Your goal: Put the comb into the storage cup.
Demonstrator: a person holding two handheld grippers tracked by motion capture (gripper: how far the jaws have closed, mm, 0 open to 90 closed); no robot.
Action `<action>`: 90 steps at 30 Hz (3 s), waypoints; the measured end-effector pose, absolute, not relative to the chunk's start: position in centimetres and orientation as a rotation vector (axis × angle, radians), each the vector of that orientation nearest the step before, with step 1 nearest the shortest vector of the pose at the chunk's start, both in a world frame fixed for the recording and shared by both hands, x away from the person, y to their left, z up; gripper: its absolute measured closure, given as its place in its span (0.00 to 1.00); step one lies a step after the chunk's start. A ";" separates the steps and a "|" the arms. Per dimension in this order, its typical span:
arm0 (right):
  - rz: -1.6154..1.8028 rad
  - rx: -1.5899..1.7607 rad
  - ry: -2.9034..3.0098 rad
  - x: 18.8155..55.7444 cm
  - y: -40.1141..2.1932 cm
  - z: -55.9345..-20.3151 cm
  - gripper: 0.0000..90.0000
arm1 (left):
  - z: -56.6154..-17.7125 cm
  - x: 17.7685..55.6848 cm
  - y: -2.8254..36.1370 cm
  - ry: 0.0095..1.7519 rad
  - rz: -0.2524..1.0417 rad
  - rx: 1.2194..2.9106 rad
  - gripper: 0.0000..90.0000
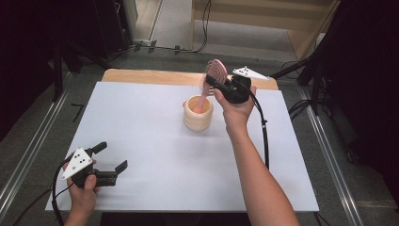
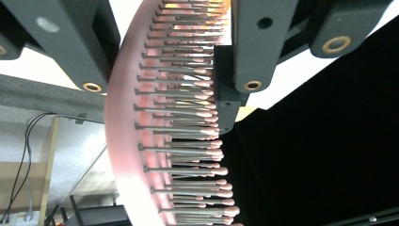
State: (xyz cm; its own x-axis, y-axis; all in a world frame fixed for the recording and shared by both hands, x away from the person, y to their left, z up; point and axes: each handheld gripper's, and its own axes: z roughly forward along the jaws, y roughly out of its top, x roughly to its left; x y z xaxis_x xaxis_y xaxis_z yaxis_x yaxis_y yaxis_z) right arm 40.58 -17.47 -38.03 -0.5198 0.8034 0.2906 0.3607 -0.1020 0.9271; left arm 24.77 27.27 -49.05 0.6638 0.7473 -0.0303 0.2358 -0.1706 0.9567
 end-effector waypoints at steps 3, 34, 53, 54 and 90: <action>1.648 1.278 1.811 40.6 -17.4 -38.5 0.69 | -49.0 24.8 27.3 0.798 0.553 1.728 0.00; 1.632 1.341 1.836 40.9 -16.8 -41.6 0.69 | -49.0 24.7 27.3 0.794 0.553 1.732 0.00; 1.708 1.442 1.782 41.2 -17.1 -43.1 0.69 | -49.0 24.7 27.3 0.793 0.553 1.733 0.00; 1.707 1.444 1.779 41.2 -17.1 -43.1 0.69 | -49.0 24.7 27.3 0.792 0.553 1.731 0.00; 1.467 1.339 1.868 39.4 -18.0 -42.6 0.00 | -49.0 24.7 27.2 0.790 0.558 1.735 0.00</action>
